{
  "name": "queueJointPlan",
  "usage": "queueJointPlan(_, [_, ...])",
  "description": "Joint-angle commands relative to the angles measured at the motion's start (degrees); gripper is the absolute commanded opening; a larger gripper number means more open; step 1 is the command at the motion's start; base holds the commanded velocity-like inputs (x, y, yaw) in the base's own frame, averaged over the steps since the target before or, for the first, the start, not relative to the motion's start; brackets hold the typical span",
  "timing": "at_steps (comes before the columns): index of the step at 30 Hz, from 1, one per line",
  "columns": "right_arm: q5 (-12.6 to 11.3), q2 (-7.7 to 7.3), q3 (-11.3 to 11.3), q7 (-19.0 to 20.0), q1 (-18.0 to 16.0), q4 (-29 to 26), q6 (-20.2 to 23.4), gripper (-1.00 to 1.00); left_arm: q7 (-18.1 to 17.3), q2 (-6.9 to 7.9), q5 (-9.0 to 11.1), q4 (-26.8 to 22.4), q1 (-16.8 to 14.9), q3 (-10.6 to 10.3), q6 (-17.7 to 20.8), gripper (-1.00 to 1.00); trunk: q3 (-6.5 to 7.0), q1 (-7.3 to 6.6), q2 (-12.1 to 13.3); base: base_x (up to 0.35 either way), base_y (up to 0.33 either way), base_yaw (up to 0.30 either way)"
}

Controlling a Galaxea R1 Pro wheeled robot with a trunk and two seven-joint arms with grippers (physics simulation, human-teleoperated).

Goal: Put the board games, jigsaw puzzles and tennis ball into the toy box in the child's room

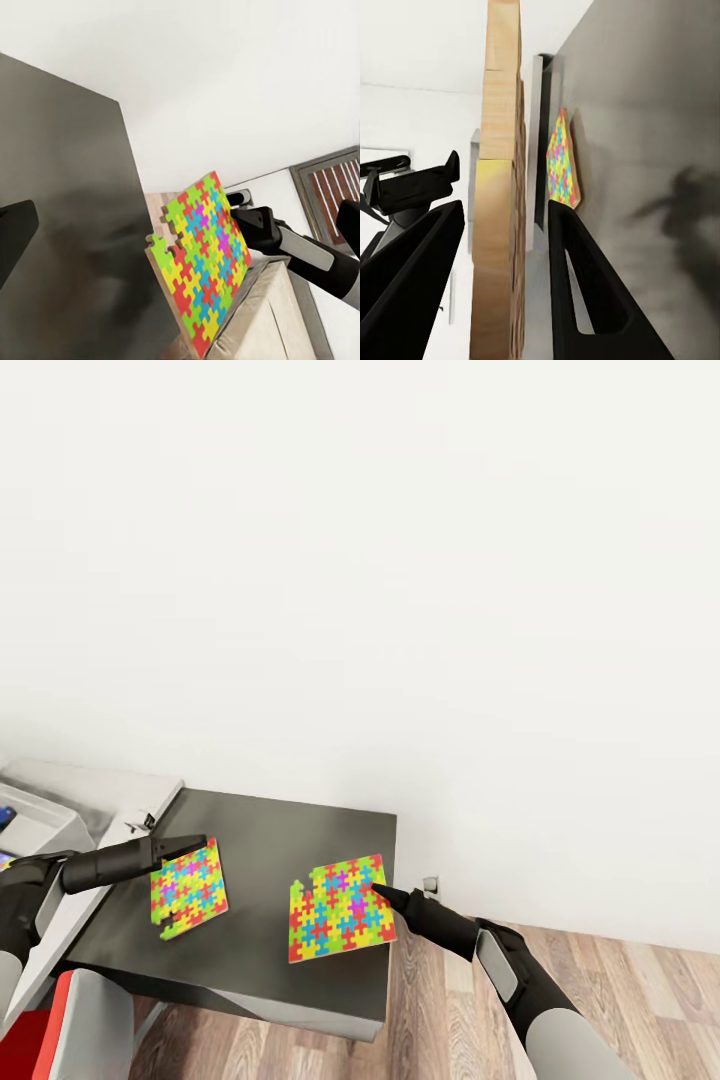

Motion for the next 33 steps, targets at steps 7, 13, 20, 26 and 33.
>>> queueJointPlan(7, [0.0, 0.08, -0.2, 0.2, 0.0, -0.2, 0.4, -1.0, -0.2, 0.07, 0.0, 0.0, 0.0, 0.0, 0.5, 1.0, 0.2, 0.03, -0.1, 0.0, 0.0, 0.0])
queueJointPlan(13, [0.0, 0.11, -0.1, 0.2, 0.8, -4.3, 0.5, -1.0, -0.7, 0.72, 0.1, 0.0, 0.0, 0.0, 0.4, 1.0, 0.72, 0.03, -0.1, 0.0, 0.0, 0.013])
queueJointPlan(20, [0.0, 0.11, -0.1, 0.2, 3.3, -10.7, 1.0, -1.0, -1.7, 3.59, 0.3, -0.1, 0.0, -0.1, 0.5, 1.0, 1.37, 0.03, -0.1, 0.0, 0.0, 0.06])
queueJointPlan(26, [0.0, 0.12, 0.2, 0.4, 5.6, -16.7, 2.2, -1.0, -1.7, 6.01, 0.5, -0.2, 0.0, -0.1, 0.7, 1.0, 1.93, 0.03, -0.1, 0.0, 0.0, 0.076])
queueJointPlan(33, [0.0, 0.12, 0.2, 0.5, 7.0, -20.2, 3.0, -1.0, -1.7, 7.55, 0.5, -0.2, 0.0, -0.2, 1.8, 1.0, 2.58, 0.03, -0.1, 0.0, 0.0, 0.088])
